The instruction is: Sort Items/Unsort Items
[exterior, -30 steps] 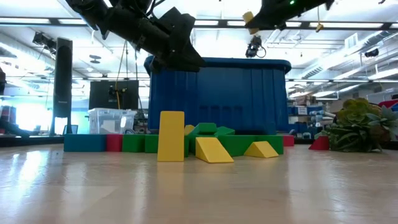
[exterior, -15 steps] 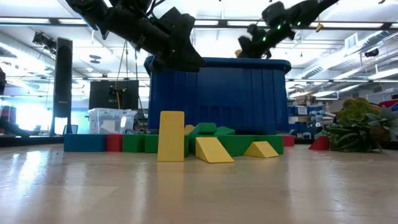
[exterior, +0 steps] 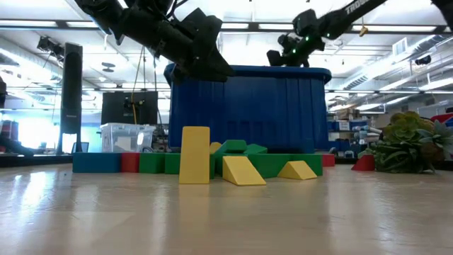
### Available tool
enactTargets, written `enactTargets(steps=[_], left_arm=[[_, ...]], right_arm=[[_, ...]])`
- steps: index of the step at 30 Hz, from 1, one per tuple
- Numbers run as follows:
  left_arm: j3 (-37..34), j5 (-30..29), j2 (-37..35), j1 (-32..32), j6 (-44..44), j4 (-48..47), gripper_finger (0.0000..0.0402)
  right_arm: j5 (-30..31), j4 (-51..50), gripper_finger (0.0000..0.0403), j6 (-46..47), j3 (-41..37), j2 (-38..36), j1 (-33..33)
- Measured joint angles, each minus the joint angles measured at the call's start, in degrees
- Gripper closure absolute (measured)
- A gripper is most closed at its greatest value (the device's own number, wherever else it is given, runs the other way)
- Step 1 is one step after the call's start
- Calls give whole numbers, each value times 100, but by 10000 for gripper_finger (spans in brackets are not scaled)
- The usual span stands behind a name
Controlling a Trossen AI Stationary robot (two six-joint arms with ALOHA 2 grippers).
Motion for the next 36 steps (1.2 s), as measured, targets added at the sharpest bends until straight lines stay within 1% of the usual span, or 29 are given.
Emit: enactTargets(steps=[3, 5, 8, 10, 12, 14, 18, 21, 27, 31, 36], left_arm=[[0, 0, 0, 1, 2, 0, 234], [2, 2, 0, 2, 2, 0, 234], [2, 0, 0, 0, 2, 0, 234], [1, 2, 0, 0, 2, -1, 234], [0, 0, 0, 1, 0, 0, 234], [2, 2, 0, 1, 2, -2, 234], [2, 0, 0, 2, 1, -2, 234], [2, 1, 0, 2, 1, -1, 234], [2, 1, 0, 1, 1, -1, 234], [1, 0, 0, 1, 2, 0, 234], [0, 0, 0, 2, 2, -2, 234]], right_arm=[[-328, -573, 67, -6, -2, -390, 103], [-803, -1129, 60, -1, -2, -699, 194], [-1575, -1910, 60, 205, -2, -1067, 421], [-1997, -2426, 63, 178, -2, -1279, 643], [-2318, -2976, 69, 26, -4, -1465, 912], [-2475, -3430, 74, -117, -102, -1625, 1219], [-2505, -4023, 84, -653, -513, -1894, 1846], [-2501, -4057, 91, -864, -973, -2095, 2295], [-1999, -3939, 107, -818, -1963, -2393, 3165], [-1509, -3551, 117, -1107, -2718, -2508, 3630], [-1484, -2831, 123, -1389, -3426, -2376, 4007]])
